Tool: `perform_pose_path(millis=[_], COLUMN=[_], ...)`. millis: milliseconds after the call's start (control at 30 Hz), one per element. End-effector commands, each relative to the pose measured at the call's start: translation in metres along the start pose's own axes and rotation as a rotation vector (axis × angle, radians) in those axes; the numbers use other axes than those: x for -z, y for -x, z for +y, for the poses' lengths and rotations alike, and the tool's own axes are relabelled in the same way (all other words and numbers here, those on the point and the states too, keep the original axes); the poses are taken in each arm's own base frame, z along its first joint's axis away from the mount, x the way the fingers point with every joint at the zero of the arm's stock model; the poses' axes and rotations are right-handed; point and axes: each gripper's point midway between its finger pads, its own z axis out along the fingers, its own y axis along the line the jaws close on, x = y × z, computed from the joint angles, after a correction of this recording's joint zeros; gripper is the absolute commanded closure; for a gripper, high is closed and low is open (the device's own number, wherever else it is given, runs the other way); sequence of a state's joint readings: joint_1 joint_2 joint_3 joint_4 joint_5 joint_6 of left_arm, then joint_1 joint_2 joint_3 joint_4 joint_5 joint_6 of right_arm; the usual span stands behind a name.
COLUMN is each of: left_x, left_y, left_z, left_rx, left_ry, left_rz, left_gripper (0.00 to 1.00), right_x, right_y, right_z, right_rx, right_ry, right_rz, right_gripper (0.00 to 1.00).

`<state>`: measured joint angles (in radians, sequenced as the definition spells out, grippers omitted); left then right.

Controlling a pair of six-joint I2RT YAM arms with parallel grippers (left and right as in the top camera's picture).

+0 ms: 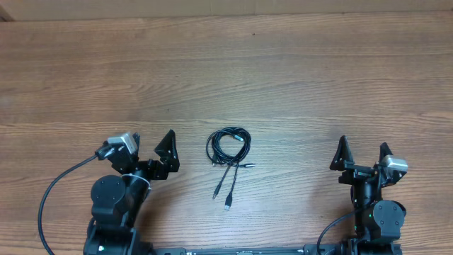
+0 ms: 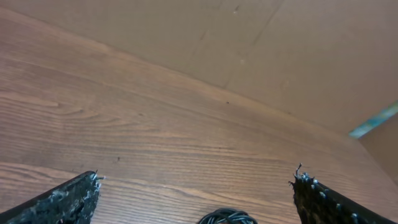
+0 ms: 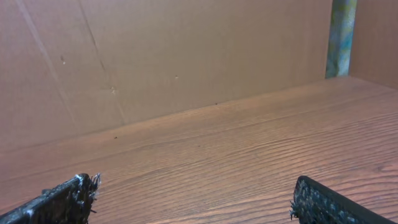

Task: Untangle cables
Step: 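Reach the left gripper forward over the black cable bundle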

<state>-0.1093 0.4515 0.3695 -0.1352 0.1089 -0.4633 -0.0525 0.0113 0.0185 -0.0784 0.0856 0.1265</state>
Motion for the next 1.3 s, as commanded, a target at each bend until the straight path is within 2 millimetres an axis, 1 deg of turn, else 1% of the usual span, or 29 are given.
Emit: perform_pose_path(millis=[0,67,300,567,633,733,833,1000,1200,1267], left_x=[0.003,0.005,0.009,0.005,0.003,0.003,0.004,0.004,0.002,0.002], left_y=[0.016,0.018,0.025,0.033,0.035,0.031,0.028,0.029,0.049,0.052], left_z=[-0.016,-0.022,-0.026,-0.030,-0.033,-0.047,-0.052,-0.052,-0.059,-0.060], left_rx=[-0.055,-0.082,-0.095,-0.111,-0.109,-0.107,-0.104,-0.104,-0.122,-0.125], left_ry=[-0.055,-0.078,-0.066,-0.038,-0.050,-0.130,-0.155,-0.158,-0.176,-0.180], left_rz=[-0.013,-0.005,0.021,0.085,0.097,0.126,0.142,0.141,0.054,0.041], left_gripper=[0.00,0.00,0.00,0.00,0.00,0.00,0.00,0.00,0.00,0.00], right_x=[0.000,0.000,0.000,0.000,0.000,0.000,0.000,0.000,0.000,0.000], right_y=[-0.003,-0.003,-0.003,-0.003,-0.003,-0.003,-0.003,-0.003,-0.003,-0.003], right_z=[-0.003,-0.003,-0.003,-0.003,-0.003,-0.003,-0.003,-0.003,-0.003,-0.003], right_rx=[0.001,0.001,0.001,0.001,0.001,0.001,0.001,0.001,0.001,0.001], right_ry=[-0.012,-0.012,-0.012,-0.012,-0.012,-0.012,-0.012,-0.012,-0.012,-0.012], right_rz=[0.000,0.000,0.000,0.000,0.000,0.000,0.000,0.000,0.000,0.000], right_gripper=[0.00,0.00,0.00,0.00,0.00,0.00,0.00,0.00,0.00,0.00])
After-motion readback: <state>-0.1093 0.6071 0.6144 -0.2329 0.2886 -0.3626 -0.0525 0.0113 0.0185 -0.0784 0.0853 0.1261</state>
